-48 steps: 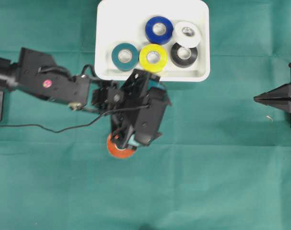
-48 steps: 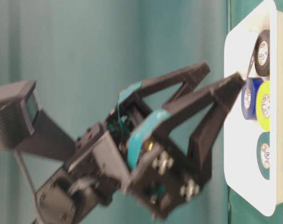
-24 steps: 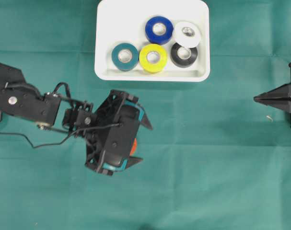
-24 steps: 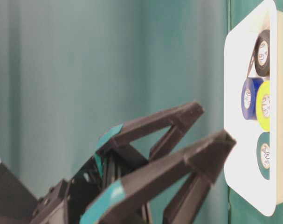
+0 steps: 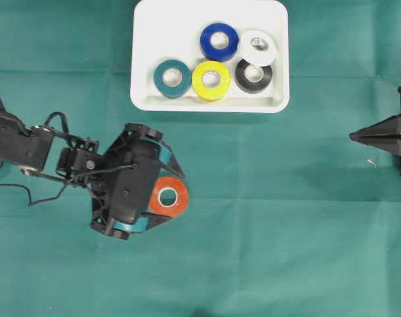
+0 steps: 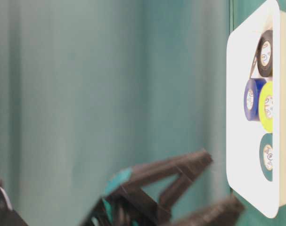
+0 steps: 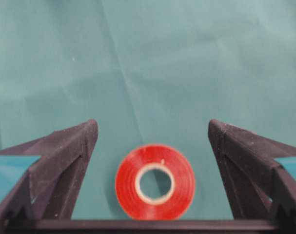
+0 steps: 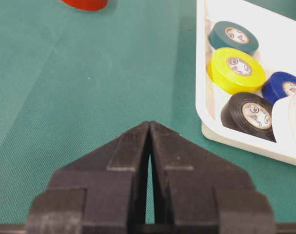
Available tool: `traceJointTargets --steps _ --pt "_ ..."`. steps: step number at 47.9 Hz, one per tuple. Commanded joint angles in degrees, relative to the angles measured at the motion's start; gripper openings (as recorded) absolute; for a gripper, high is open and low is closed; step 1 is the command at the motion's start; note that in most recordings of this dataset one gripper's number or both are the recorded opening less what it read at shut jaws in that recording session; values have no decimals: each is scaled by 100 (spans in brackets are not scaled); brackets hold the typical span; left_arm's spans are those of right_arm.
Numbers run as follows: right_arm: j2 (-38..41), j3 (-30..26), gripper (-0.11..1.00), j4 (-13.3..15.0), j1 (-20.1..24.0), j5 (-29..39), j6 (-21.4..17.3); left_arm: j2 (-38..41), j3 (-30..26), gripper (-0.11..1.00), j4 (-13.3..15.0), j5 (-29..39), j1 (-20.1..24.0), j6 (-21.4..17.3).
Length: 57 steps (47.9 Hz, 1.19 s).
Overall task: Put the tape into the white case with the left arm.
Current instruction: 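Withdraw the left gripper and move it toward the red tape roll, then lower the left gripper and close it on the red tape rim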
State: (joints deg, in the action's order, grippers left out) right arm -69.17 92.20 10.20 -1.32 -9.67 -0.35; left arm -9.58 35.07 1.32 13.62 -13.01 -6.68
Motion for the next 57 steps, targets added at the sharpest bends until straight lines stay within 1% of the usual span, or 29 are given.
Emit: traceJointTargets --steps 1,14,19,30,41,57 --pt "35 -26 -9 9 -9 -53 -9 -141 132 98 26 -141 53 35" --pt "35 -26 -9 9 -9 -53 -9 -123 536 97 18 -167 97 571" --pt "35 -26 -9 9 -9 -62 -9 -97 686 97 26 -167 97 835" --pt "35 -26 -9 9 -9 -62 -9 -26 896 97 18 -167 97 1116" --pt "35 -26 -9 9 -9 -62 -9 105 800 97 18 -176 123 1125" --pt "35 -26 -9 9 -9 -62 -9 861 316 97 18 -176 360 1125"
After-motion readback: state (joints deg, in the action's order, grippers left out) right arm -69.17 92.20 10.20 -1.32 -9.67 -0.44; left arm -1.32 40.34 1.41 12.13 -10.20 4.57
